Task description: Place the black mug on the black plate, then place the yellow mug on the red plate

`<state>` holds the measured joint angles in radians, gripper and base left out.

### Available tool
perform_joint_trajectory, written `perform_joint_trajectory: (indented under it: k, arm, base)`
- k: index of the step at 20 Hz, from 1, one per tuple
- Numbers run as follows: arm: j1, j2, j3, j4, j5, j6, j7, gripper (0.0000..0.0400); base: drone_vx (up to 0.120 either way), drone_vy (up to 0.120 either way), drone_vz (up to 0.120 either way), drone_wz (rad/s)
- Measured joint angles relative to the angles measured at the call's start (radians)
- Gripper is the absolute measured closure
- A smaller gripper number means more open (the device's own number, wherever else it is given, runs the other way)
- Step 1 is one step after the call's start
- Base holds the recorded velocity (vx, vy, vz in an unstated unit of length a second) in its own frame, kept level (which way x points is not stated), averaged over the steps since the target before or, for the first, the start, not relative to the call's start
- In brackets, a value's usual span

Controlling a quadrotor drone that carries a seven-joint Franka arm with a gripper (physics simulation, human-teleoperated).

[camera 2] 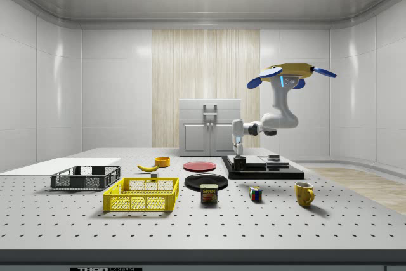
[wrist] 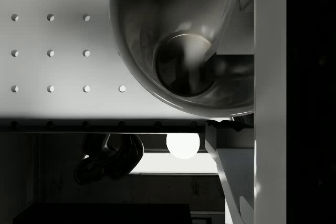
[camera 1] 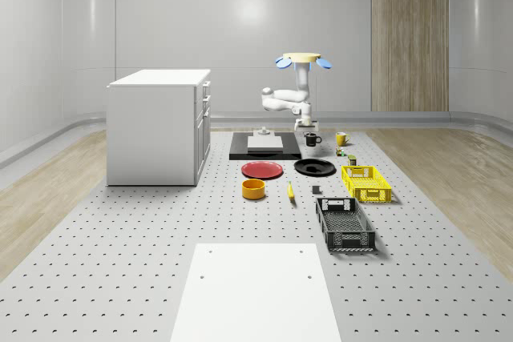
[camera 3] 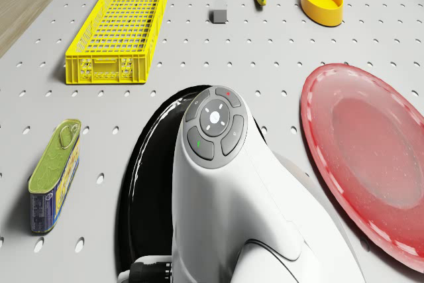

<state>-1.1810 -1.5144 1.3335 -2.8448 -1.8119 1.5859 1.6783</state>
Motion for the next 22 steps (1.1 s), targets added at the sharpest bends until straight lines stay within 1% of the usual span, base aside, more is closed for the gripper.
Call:
perform_joint_trajectory:
  k: [20,22]
  arm:
    - [-0.004,-0.017,0.002,0.001,0.007,0.016,0.003,0.0290]
    - [-0.005,-0.018,0.002,0.001,0.007,0.017,0.004,0.0290]
  base:
    - [0.120,0.000,0.000,0.000]
    - [0.120,0.000,-0.080,0.000]
